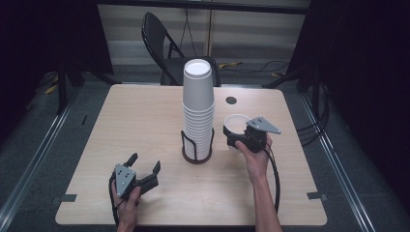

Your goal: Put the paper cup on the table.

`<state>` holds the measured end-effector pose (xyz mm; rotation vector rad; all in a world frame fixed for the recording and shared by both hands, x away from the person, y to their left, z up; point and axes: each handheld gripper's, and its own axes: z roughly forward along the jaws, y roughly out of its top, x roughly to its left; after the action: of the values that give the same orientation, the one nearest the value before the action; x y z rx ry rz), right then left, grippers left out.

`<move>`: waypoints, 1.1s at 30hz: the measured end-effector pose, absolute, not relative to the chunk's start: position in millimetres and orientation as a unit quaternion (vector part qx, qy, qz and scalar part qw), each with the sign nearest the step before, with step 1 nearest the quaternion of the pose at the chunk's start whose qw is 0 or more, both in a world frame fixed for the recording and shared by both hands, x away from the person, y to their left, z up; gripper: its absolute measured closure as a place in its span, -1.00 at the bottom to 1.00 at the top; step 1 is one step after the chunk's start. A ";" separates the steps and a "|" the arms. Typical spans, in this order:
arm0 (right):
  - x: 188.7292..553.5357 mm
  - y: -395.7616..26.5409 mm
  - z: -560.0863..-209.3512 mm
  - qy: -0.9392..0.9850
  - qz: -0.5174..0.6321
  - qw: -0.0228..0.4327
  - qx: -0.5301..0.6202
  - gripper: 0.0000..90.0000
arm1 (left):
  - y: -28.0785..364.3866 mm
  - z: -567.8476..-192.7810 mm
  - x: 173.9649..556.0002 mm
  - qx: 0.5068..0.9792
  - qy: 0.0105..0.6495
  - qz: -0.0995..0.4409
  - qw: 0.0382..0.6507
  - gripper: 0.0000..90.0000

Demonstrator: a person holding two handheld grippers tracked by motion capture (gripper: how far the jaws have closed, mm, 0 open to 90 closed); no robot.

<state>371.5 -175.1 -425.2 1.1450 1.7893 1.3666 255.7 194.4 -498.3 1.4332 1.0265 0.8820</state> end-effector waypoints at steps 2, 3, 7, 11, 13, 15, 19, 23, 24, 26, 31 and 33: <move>376.6 -177.2 -423.8 0.671 0.519 0.301 0.435 -0.73 | 193.7 -498.4 255.2 0.608 0.432 0.375 0.551 -0.65; 379.3 -178.4 -422.7 0.668 0.519 0.306 0.436 -0.73 | 193.5 -498.5 255.2 0.608 0.432 0.376 0.551 -0.65; 388.0 -183.0 -421.4 0.660 0.524 0.306 0.442 -0.73 | 193.4 -498.3 255.7 0.607 0.434 0.377 0.549 -0.65; 398.3 -185.8 -423.4 0.660 0.522 0.299 0.450 -0.74 | 193.3 -498.1 255.8 0.610 0.434 0.378 0.545 -0.65; 403.2 -185.5 -424.7 0.658 0.520 0.300 0.454 -0.74 | 193.6 -498.1 256.3 0.606 0.439 0.375 0.548 -0.65; 408.5 -185.7 -428.2 0.656 0.521 0.298 0.457 -0.74 | 193.5 -498.1 256.4 0.606 0.438 0.375 0.548 -0.65; 417.7 -185.1 -439.3 0.659 0.513 0.297 0.462 -0.74 | 194.4 -498.1 256.3 0.605 0.440 0.374 0.548 -0.65; 424.9 -184.6 -449.3 0.658 0.514 0.302 0.461 -0.74 | 195.2 -498.1 257.0 0.604 0.444 0.370 0.549 -0.65; 426.2 -184.6 -451.0 0.657 0.512 0.302 0.463 -0.74 | 195.1 -498.1 257.2 0.602 0.445 0.370 0.550 -0.65; 428.5 -184.6 -454.8 0.656 0.514 0.295 0.467 -0.74 | 195.2 -498.1 257.3 0.601 0.446 0.370 0.550 -0.65; 429.8 -182.6 -463.6 0.660 0.512 0.289 0.468 -0.75 | 196.0 -498.1 257.0 0.602 0.445 0.365 0.554 -0.65; 429.1 -182.4 -466.3 0.662 0.509 0.288 0.469 -0.75 | 196.4 -497.9 258.4 0.604 0.448 0.361 0.552 -0.65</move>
<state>429.1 -182.4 -466.3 1.2526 1.7672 1.3600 258.4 196.4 -497.9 1.4280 1.0587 0.8529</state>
